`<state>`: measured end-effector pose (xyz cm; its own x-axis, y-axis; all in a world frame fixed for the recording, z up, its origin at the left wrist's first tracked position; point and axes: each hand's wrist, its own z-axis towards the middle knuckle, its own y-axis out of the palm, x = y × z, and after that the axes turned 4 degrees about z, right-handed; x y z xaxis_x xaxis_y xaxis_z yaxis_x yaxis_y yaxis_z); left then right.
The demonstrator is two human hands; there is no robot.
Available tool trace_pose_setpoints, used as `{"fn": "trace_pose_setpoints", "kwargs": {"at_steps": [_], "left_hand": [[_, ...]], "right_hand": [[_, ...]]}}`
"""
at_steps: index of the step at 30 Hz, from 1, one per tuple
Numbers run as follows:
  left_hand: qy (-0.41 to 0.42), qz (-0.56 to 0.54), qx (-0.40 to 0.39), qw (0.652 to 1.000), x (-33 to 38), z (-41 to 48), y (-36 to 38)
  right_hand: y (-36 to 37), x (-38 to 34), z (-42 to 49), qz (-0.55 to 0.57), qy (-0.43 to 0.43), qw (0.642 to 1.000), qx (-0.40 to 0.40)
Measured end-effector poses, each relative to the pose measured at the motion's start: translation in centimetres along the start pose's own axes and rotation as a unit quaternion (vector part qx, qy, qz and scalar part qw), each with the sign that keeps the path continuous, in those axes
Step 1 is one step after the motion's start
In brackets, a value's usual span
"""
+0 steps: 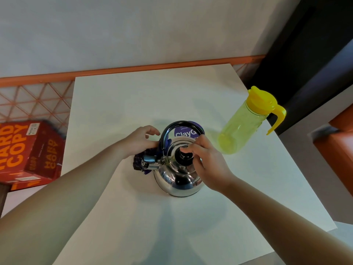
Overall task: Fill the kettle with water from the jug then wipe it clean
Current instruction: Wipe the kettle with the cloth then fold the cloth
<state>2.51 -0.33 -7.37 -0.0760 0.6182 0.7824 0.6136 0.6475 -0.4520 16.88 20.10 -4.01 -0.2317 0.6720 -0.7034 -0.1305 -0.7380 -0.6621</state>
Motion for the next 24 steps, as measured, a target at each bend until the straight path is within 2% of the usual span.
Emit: {"fn": "trace_pose_setpoints", "kwargs": {"at_steps": [3,7,13,19,21,24], "left_hand": [[-0.010,-0.029,0.007,1.000,0.5,0.6,0.4],[-0.001,-0.049,-0.055,0.997,1.4,0.4,-0.2],[-0.026,-0.265,-0.118,0.957,2.4,0.4,-1.8],[-0.011,-0.341,-0.114,0.933,5.5,1.6,-0.1],[-0.015,-0.326,-0.116,0.938,5.9,1.7,0.6],[0.008,-0.190,-0.123,0.974,5.2,1.5,0.7]], "right_hand": [[0.1,0.0,0.0,-0.001,0.001,1.000,0.002],[0.1,0.0,0.1,-0.002,0.008,1.000,0.001],[0.1,-0.1,0.1,-0.005,0.005,1.000,0.004],[0.1,-0.3,0.2,-0.005,0.007,1.000,0.003],[0.1,-0.2,0.2,-0.002,0.006,1.000,0.002],[0.0,-0.2,0.2,-0.003,0.008,1.000,0.000]]}}
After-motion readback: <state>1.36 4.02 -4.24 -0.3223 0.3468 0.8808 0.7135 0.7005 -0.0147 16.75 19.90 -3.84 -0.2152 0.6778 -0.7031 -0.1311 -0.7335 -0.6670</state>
